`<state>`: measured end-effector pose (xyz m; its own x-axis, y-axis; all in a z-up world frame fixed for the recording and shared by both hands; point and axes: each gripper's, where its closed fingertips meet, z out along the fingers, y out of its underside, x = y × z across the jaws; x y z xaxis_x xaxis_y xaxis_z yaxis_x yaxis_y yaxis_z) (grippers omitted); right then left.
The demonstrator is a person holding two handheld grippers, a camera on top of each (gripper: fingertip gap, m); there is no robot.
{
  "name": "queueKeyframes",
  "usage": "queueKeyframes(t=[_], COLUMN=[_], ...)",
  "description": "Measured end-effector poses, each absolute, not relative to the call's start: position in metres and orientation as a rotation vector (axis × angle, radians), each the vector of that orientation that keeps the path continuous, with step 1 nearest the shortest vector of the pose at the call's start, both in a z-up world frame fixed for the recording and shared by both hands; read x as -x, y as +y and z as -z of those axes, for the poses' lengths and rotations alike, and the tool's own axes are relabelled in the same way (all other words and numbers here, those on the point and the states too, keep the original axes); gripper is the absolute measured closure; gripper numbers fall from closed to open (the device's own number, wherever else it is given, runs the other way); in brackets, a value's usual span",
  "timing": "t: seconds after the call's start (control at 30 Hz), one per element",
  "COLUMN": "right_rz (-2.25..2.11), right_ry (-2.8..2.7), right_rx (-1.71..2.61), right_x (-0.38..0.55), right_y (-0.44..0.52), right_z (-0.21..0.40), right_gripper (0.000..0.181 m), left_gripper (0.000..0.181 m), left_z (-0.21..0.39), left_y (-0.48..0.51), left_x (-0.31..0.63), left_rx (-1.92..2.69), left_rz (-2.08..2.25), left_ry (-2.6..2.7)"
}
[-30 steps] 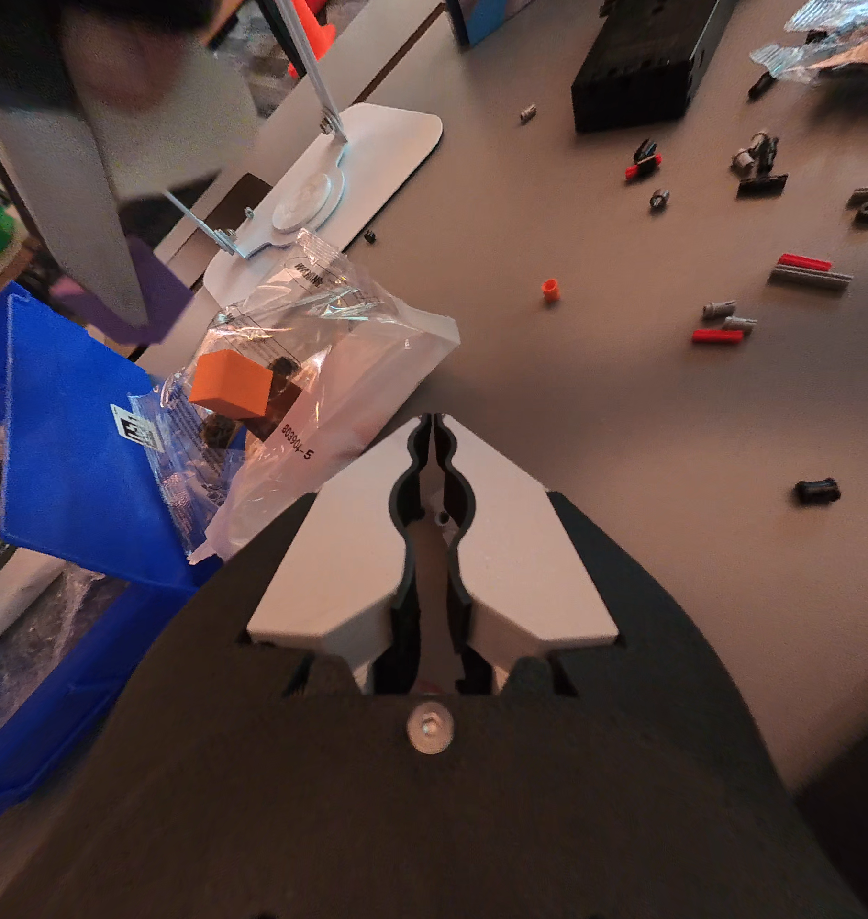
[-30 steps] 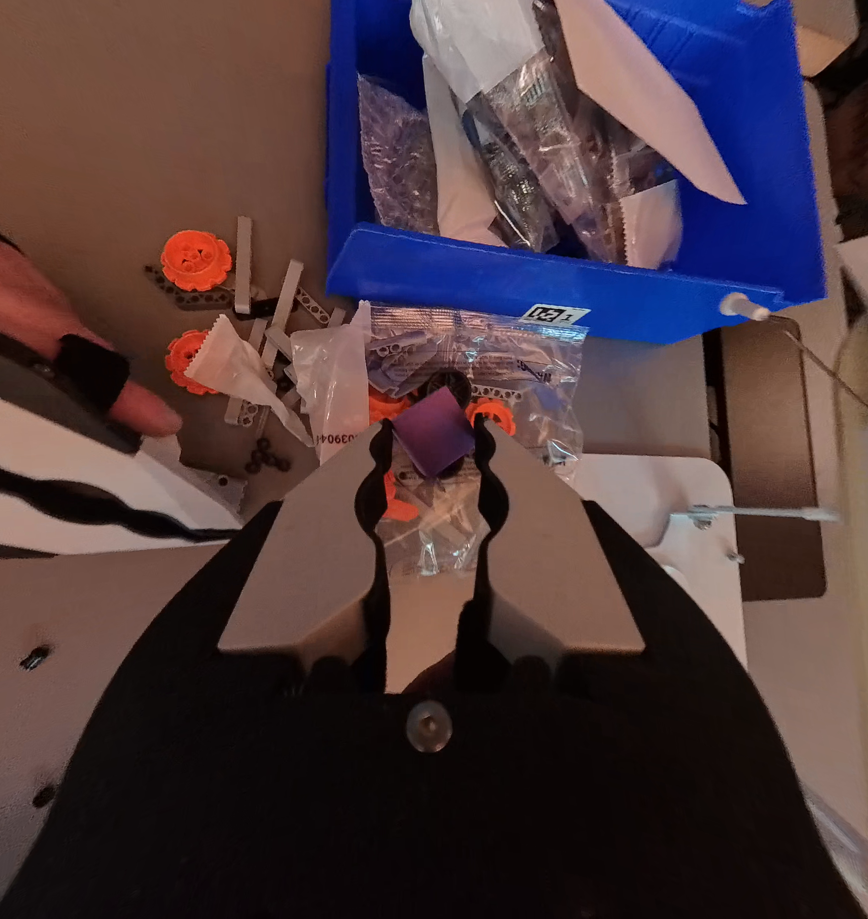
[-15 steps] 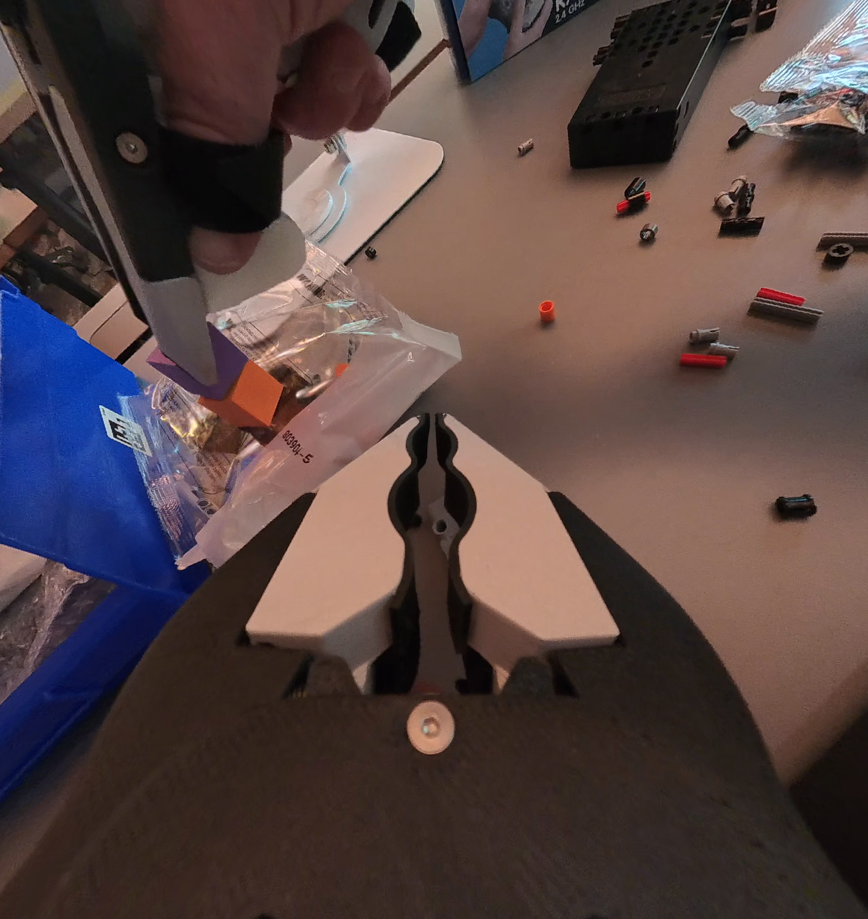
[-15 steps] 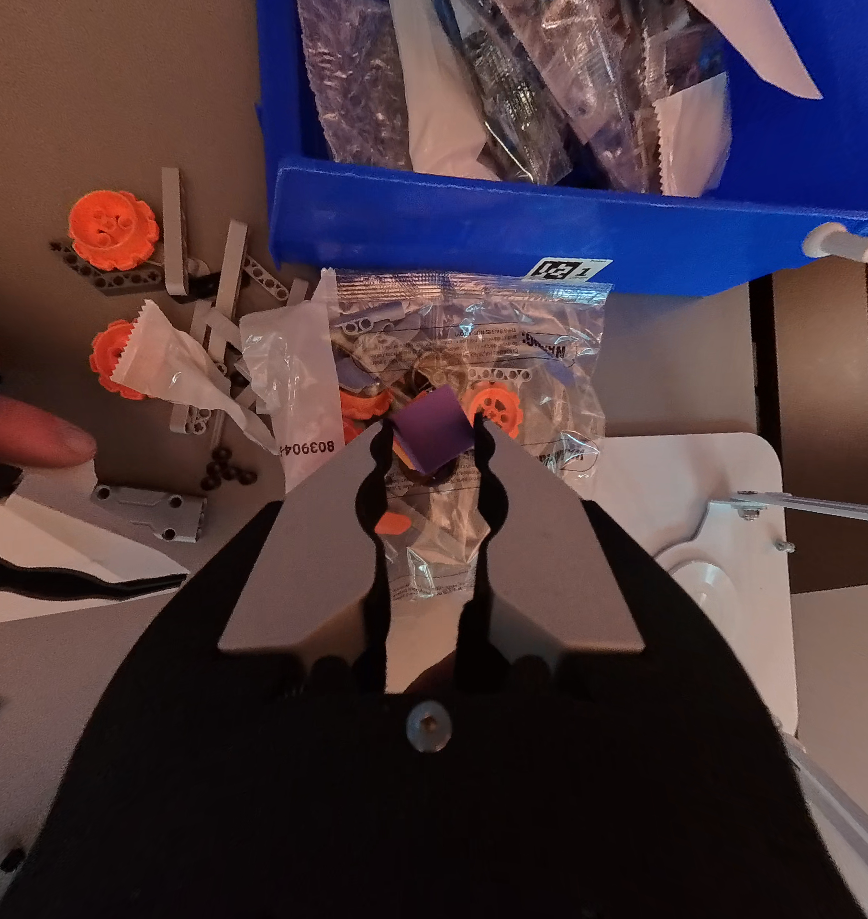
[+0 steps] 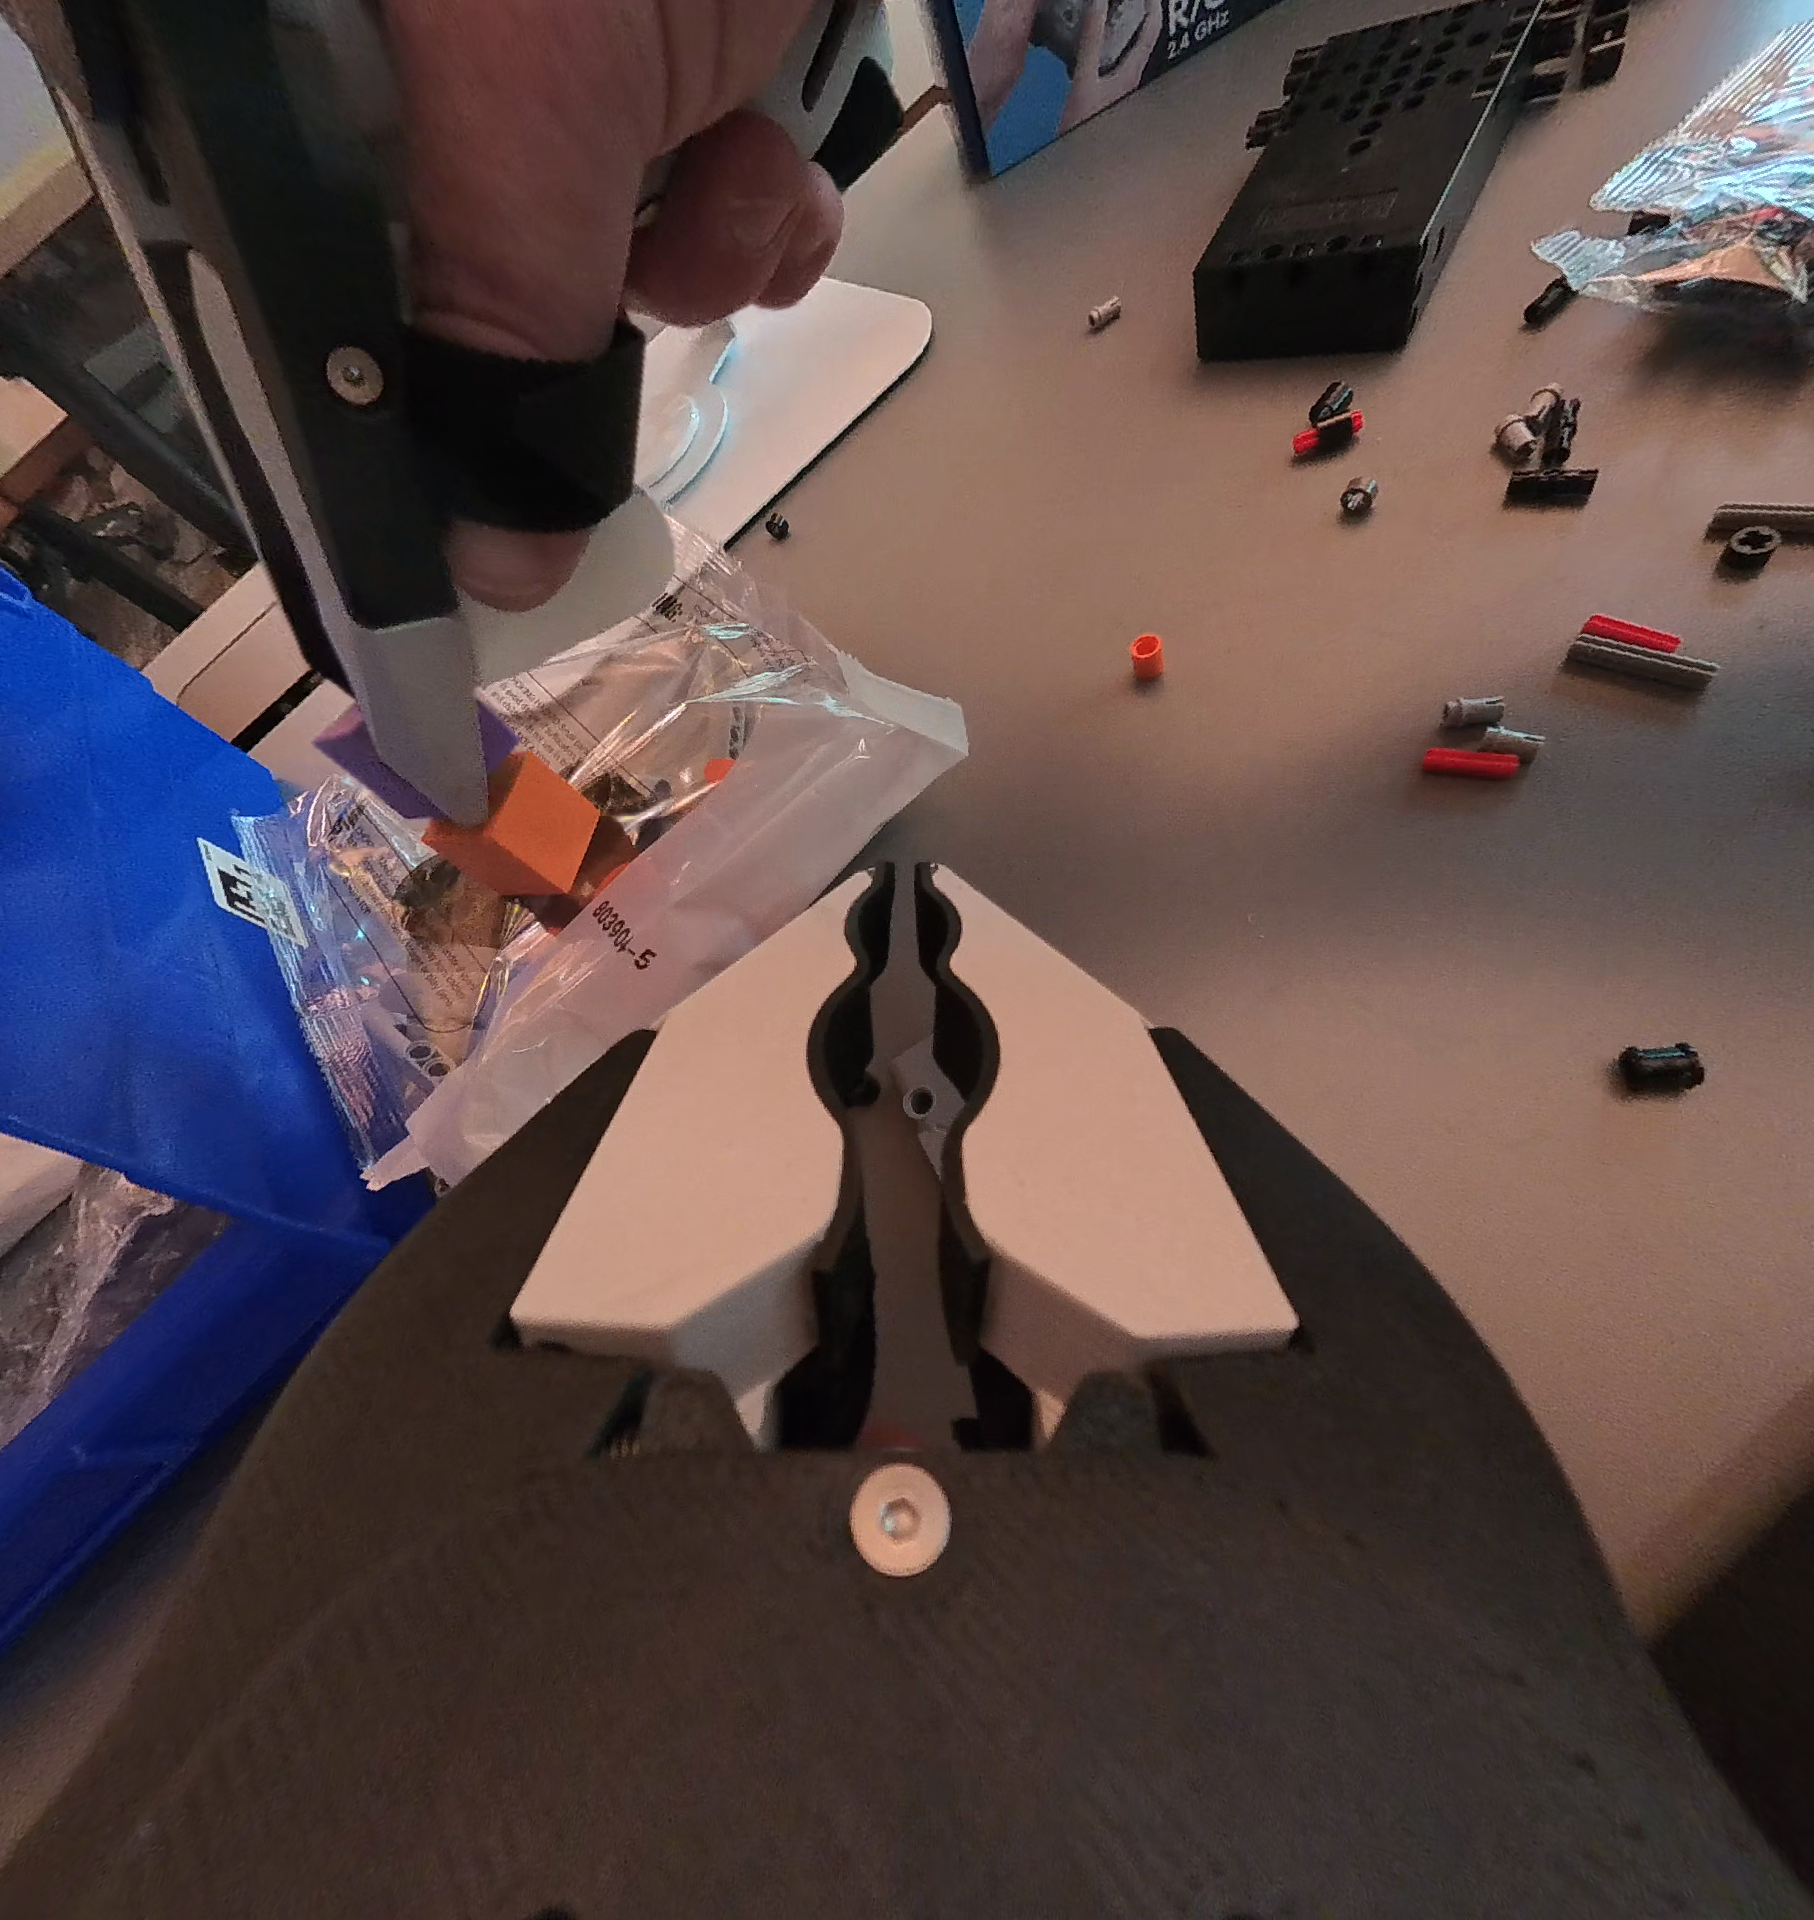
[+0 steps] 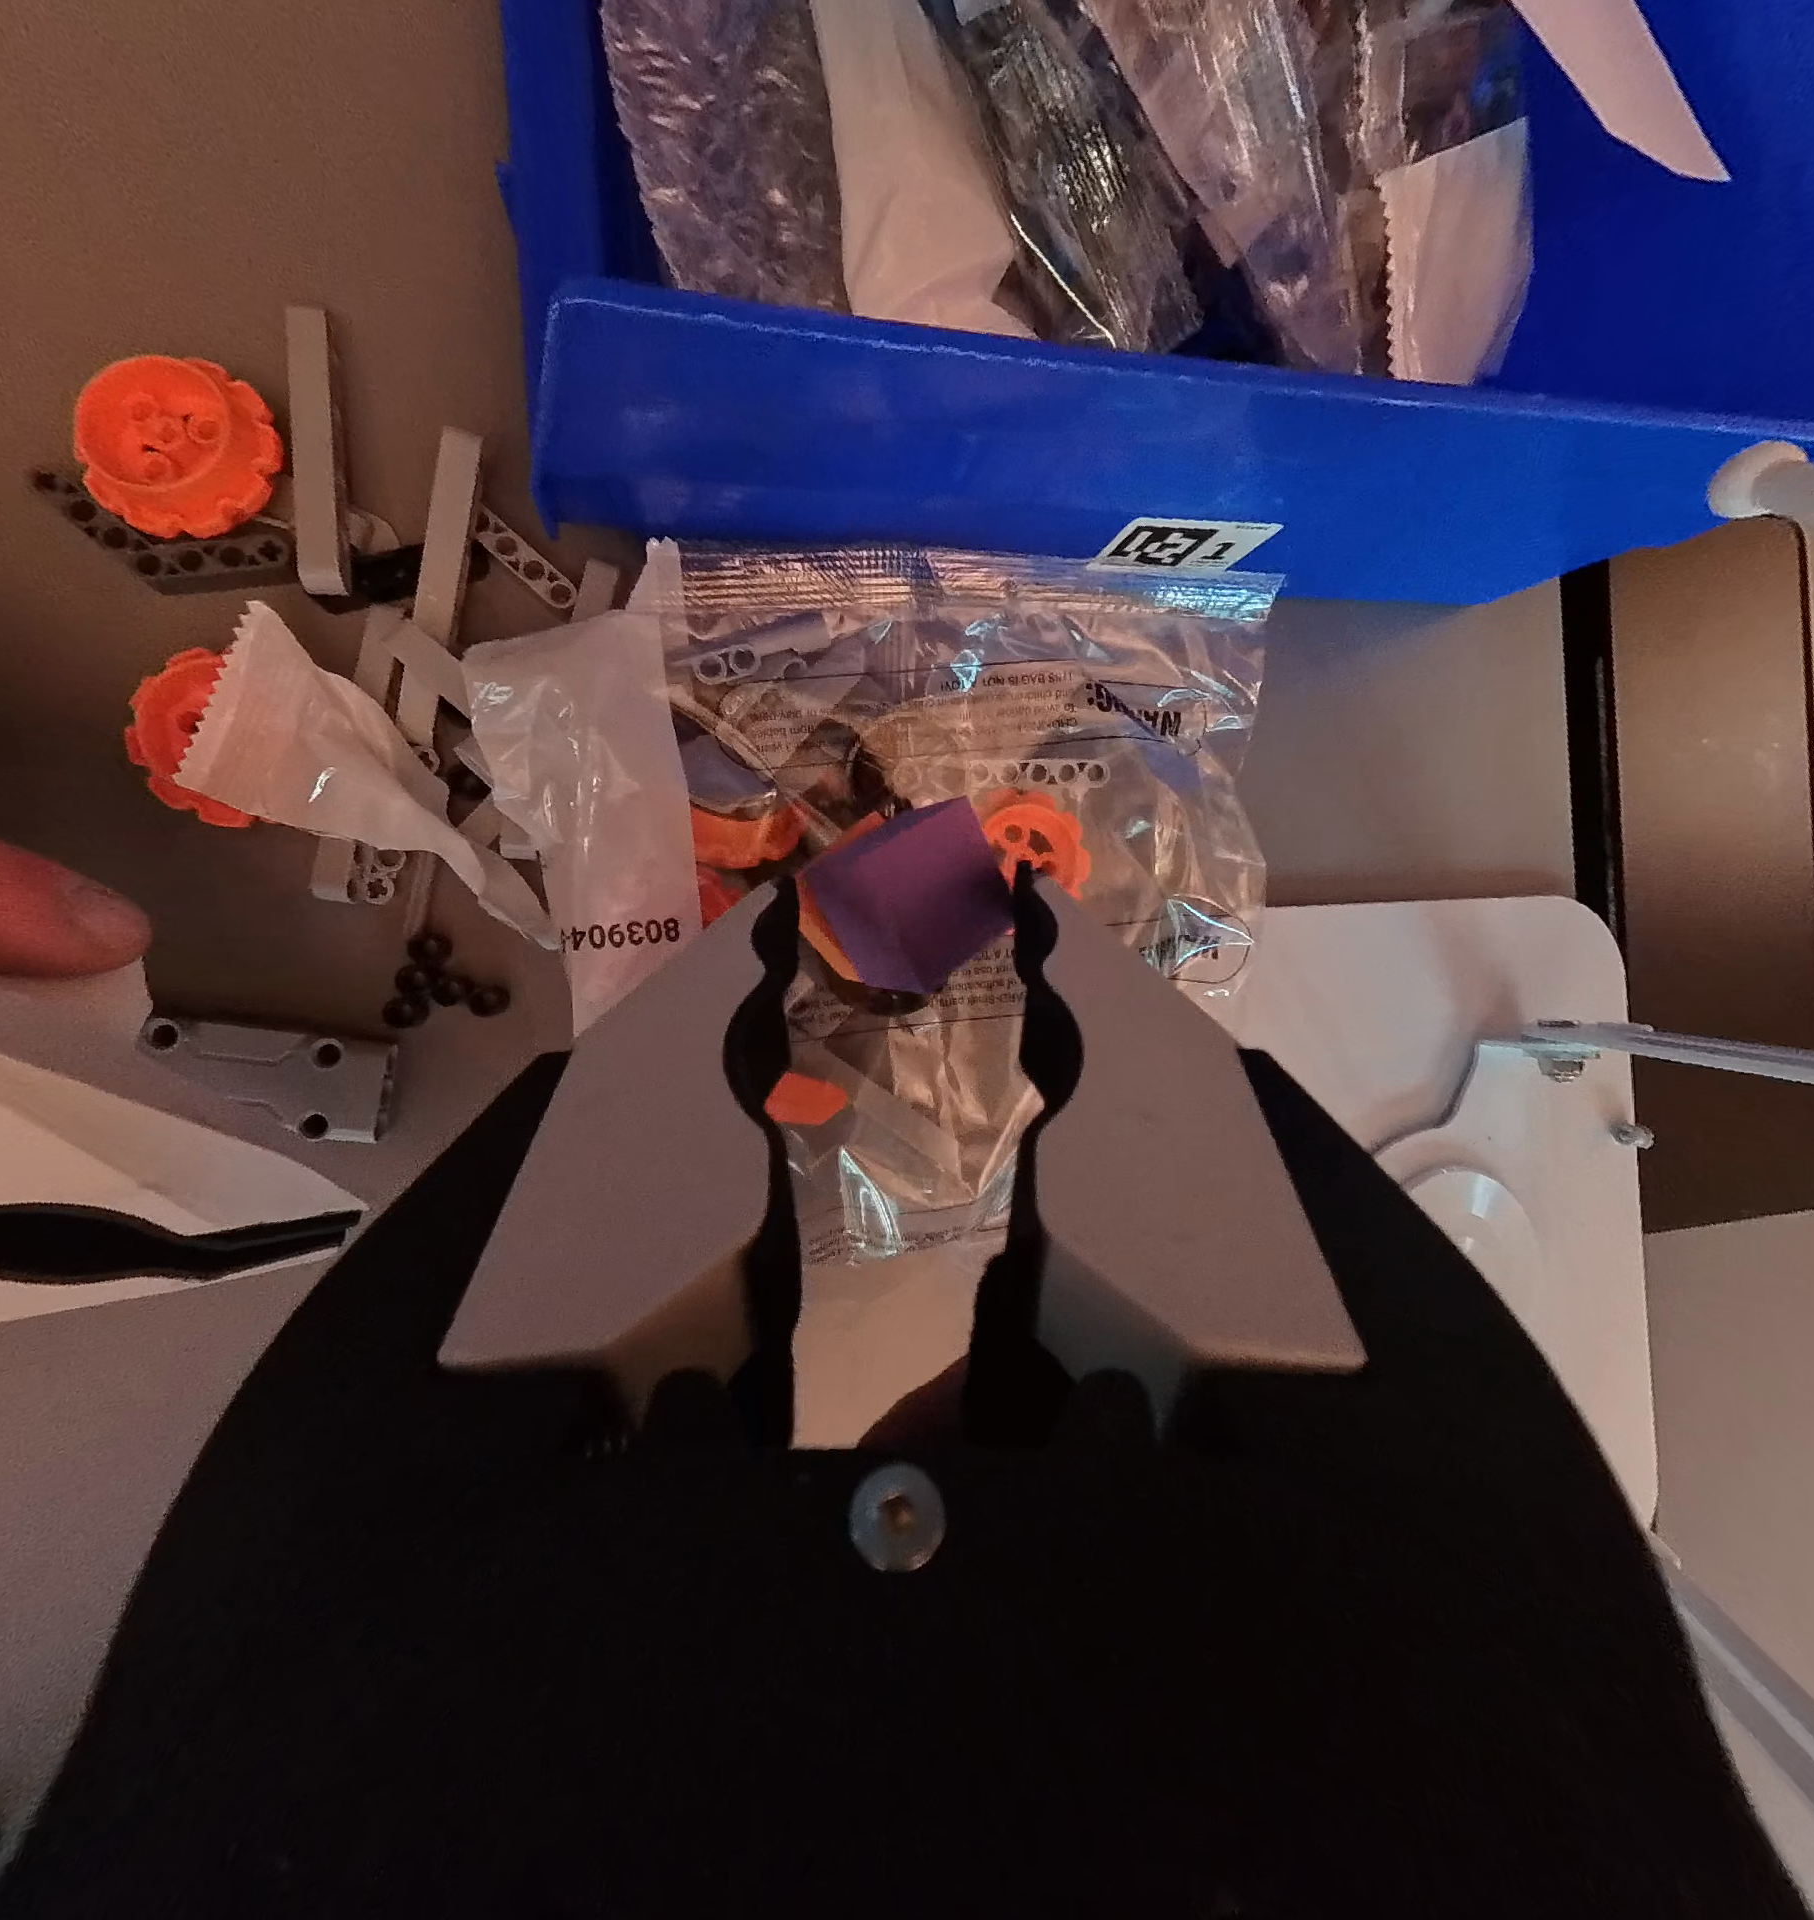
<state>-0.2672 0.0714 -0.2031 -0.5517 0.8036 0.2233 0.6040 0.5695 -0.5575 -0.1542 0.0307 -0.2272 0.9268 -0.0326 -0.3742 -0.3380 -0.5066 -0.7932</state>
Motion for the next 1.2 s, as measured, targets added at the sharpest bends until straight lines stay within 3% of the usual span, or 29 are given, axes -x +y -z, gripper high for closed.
queueKeyframes(t=[0.13, 0.57, 0.8, 1.0, 1.2], right_rz=[-0.600, -0.602, -0.326, -0.119, 0.002], right_ry=[-2.348, -2.273, -2.223, -2.289, -2.288], right_rx=[1.131, 1.137, 1.260, 1.518, 1.649], right_x=[0.265, 0.239, 0.109, -0.024, -0.070], right_y=[0.071, 0.094, 0.191, 0.267, 0.308], right_z=[0.203, 0.174, 0.156, 0.203, 0.251], right_gripper=[0.132, 0.130, 0.131, 0.131, 0.137], left_gripper=[0.178, 0.177, 0.177, 0.176, 0.175], left_z=[0.227, 0.227, 0.224, 0.223, 0.223], left_y=[0.030, 0.030, 0.029, 0.031, 0.030], left_x=[0.155, 0.156, 0.153, 0.149, 0.151], left_rx=[2.077, 2.077, 2.069, 2.065, 2.066], left_rz=[-0.383, -0.381, -0.379, -0.350, -0.348], left_ry=[0.259, 0.251, 0.261, 0.262, 0.248])
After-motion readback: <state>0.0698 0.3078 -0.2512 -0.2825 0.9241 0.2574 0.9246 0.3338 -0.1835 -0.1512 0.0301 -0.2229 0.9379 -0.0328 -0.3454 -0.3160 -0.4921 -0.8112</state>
